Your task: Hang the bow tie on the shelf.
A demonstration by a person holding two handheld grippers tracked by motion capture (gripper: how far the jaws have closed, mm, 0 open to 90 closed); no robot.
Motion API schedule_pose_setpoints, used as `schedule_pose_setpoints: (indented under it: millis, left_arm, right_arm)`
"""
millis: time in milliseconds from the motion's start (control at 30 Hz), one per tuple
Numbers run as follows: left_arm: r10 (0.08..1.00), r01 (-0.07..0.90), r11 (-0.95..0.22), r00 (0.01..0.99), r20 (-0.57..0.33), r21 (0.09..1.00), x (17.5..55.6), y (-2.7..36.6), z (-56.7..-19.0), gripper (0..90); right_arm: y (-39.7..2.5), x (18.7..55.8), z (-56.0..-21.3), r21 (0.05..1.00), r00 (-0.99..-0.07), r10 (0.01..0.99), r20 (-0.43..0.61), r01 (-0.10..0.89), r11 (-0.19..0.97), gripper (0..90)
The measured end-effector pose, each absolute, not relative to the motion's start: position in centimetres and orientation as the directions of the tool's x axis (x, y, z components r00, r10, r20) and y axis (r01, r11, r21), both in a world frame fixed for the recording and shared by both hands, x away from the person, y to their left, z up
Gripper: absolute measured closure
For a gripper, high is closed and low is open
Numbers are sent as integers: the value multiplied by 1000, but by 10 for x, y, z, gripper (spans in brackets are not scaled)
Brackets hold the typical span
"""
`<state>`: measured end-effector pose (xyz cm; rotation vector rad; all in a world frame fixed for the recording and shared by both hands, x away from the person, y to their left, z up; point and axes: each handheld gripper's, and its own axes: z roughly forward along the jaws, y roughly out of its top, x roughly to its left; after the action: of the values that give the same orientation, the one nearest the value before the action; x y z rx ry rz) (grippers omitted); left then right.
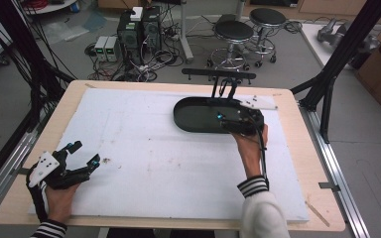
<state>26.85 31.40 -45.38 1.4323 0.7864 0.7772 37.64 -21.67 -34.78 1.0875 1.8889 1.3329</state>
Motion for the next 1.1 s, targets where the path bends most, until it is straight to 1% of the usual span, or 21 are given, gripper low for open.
schedule_pose_setpoints:
  millis: [33, 100, 200, 267, 300, 367, 500, 567, 667, 833, 933, 1100]
  left_arm:
    - [842, 7, -2, 539, -2, 1000, 268, 314, -454, 164]
    - [844, 3, -1, 536, -1, 1000, 268, 313, -454, 163]
    - [845, 0, -8, 535, 6, 1000, 268, 313, -454, 163]
    - [846, 4, -10, 533, 6, 1000, 268, 313, -454, 163]
    - [847, 5, -11, 532, 7, 1000, 268, 313, -454, 163]
    - [847, 6, -13, 532, 8, 1000, 268, 313, -454, 163]
    - [847, 6, -10, 531, 5, 1000, 268, 313, -454, 163]
    - [847, 6, -10, 532, 5, 1000, 268, 312, -454, 163]
    - [847, 2, -12, 531, 9, 1000, 268, 312, -454, 162]
    - [847, 1, -11, 531, 9, 1000, 268, 312, -454, 163]
    - [848, 0, -10, 530, 9, 1000, 268, 312, -454, 162]
    - [848, 1, -10, 530, 8, 1000, 268, 312, -454, 163]
  right_arm:
    - [-217, 376, -348, 943, -501, 866, -2, 288, 169, 202]
    - [-220, 356, -348, 957, -512, 859, -23, 238, 168, 184]
    - [-225, 327, -351, 961, -510, 856, -83, 188, 205, 164]
    - [-231, 310, -357, 969, -522, 849, -82, 156, 189, 142]
    - [-234, 302, -360, 973, -521, 850, -73, 149, 176, 133]
    - [-241, 288, -370, 976, -521, 849, -89, 123, 178, 125]
    - [-259, 268, -395, 986, -504, 860, -80, 89, 144, 120]
    - [-268, 261, -410, 990, -483, 874, -55, 88, 111, 119]
    - [-278, 256, -430, 993, -444, 895, -46, 77, 89, 118]
    - [-285, 253, -451, 997, -409, 912, -26, 51, 51, 118]
    - [-287, 252, -453, 999, -399, 917, -21, 27, 34, 117]
    - [-288, 252, -454, 999, -394, 919, 1, 31, 13, 118]
